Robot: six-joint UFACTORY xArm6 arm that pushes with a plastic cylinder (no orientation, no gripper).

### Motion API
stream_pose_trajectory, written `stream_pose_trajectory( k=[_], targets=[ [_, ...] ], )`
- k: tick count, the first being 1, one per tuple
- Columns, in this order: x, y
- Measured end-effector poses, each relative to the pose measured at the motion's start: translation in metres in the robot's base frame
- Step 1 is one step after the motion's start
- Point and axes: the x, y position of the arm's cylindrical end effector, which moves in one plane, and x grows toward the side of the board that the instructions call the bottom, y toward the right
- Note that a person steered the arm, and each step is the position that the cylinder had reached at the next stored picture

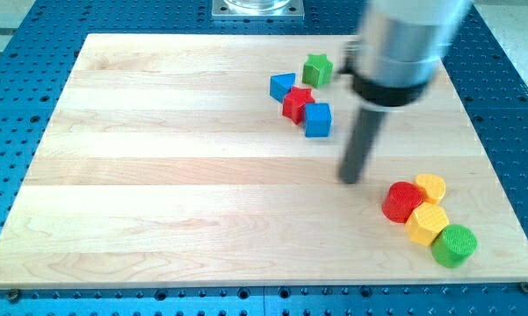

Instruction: Slide the cube and red star towards the group of blocks

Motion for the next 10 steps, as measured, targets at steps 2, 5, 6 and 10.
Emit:
stream_pose_trajectory(
  k=[2,5,6,10],
  targets=[
    [-0.071,-0.125],
    [-0.167,-0.065],
    [-0.156,-0.048],
    [-0.061,0.006]
  ],
)
